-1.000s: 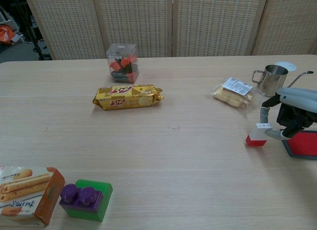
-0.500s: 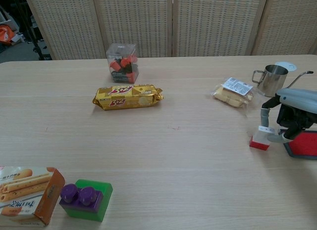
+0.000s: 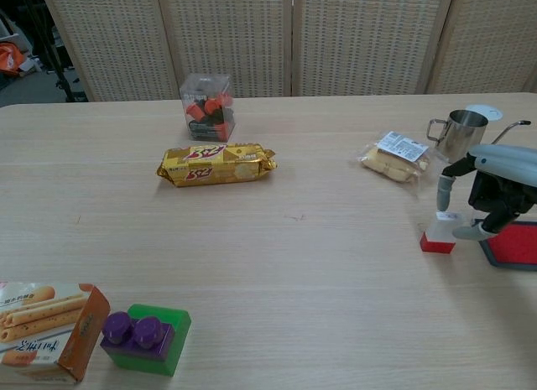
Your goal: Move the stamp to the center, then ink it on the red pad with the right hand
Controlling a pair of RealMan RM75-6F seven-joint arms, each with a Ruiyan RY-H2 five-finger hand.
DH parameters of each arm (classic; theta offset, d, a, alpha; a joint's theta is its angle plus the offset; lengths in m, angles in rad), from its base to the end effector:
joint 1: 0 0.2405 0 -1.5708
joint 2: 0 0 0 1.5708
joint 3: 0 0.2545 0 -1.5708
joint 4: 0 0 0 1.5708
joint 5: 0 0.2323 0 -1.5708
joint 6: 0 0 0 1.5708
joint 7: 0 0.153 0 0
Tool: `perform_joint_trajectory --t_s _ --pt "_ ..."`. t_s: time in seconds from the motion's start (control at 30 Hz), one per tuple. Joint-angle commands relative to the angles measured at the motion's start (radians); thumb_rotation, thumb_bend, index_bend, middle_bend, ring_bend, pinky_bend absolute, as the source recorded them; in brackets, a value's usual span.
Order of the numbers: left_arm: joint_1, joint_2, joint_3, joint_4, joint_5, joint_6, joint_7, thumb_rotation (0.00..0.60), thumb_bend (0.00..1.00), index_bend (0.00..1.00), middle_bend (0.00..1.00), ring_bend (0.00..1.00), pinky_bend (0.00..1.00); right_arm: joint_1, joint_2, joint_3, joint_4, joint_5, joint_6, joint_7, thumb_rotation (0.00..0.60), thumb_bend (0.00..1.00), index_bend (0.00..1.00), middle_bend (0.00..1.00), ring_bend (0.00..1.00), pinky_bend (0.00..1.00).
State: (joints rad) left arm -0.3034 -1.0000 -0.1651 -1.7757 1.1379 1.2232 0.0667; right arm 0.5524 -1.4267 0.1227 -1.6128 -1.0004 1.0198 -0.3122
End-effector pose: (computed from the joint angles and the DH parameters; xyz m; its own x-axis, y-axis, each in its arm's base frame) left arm -0.2894 0.2756 0.1554 0.3242 0.0910 0.9416 0.9382 0.0961 -0.3324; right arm -0.2218 -0.3099 -0.0109 0.3222 -0.3672 0.8725 -0.9465 -0.1099 0.3033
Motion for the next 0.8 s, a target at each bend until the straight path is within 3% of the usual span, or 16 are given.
perform_joint_trajectory --t_s 0.03,0.13,0.23,0.3,0.33,0.4,0.47,0.5,0.57,0.7,0.8 --pt "0.001 0.001 0.001 -0.001 0.003 0.001 -0.002 0.6 0.1 0.0 0.0 0.0 0.0 -0.007 0.017 0.0 -0.026 -0.015 0.013 0.004 0.6 0.26 0.43 0.97 1.0 1.0" --pt "0.005 0.005 0.003 -0.004 0.011 0.004 -0.01 0.6 0.1 0.0 0.0 0.0 0.0 -0.024 0.054 0.009 -0.087 -0.053 0.053 0.028 0.6 0.26 0.43 0.97 1.0 1.0" --pt "0.014 0.009 0.01 -0.008 0.029 0.015 -0.019 0.6 0.1 0.0 0.0 0.0 0.0 -0.065 0.121 0.008 -0.163 -0.155 0.128 0.086 0.6 0.24 0.42 0.89 0.95 1.0" --pt "0.021 0.009 0.014 -0.008 0.042 0.024 -0.027 0.6 0.1 0.0 0.0 0.0 0.0 -0.093 0.155 -0.004 -0.181 -0.223 0.171 0.126 0.6 0.14 0.36 0.72 0.76 0.93" --pt "0.025 0.009 0.017 -0.007 0.05 0.031 -0.031 0.6 0.1 0.0 0.0 0.0 0.0 -0.107 0.171 -0.011 -0.186 -0.254 0.194 0.14 0.6 0.09 0.34 0.63 0.65 0.87" --pt "0.035 0.005 0.023 -0.002 0.066 0.048 -0.034 0.6 0.1 0.0 0.0 0.0 0.0 -0.129 0.199 -0.025 -0.194 -0.305 0.225 0.167 0.6 0.01 0.27 0.35 0.27 0.54" --pt "0.048 -0.006 0.037 0.008 0.089 0.069 -0.028 0.6 0.1 0.0 0.0 0.0 0.0 -0.156 0.236 -0.039 -0.201 -0.359 0.263 0.209 0.6 0.0 0.2 0.15 0.06 0.29" --pt "0.058 -0.018 0.048 0.018 0.105 0.083 -0.022 0.6 0.1 0.0 0.0 0.0 0.0 -0.175 0.256 -0.046 -0.196 -0.403 0.297 0.244 0.6 0.0 0.17 0.07 0.01 0.2" --pt "0.074 -0.033 0.068 0.028 0.13 0.098 -0.025 0.6 0.1 0.0 0.0 0.0 0.0 -0.217 0.274 -0.054 -0.162 -0.463 0.38 0.288 0.6 0.0 0.12 0.0 0.0 0.13" --pt "0.098 -0.043 0.084 0.048 0.173 0.133 -0.057 0.6 0.1 0.0 0.0 0.0 0.0 -0.268 0.26 -0.064 -0.094 -0.512 0.47 0.332 0.6 0.0 0.06 0.0 0.0 0.04" --pt "0.116 -0.05 0.093 0.069 0.206 0.163 -0.087 0.6 0.1 0.0 0.0 0.0 0.0 -0.302 0.23 -0.063 -0.028 -0.522 0.527 0.357 0.6 0.0 0.04 0.0 0.0 0.02"
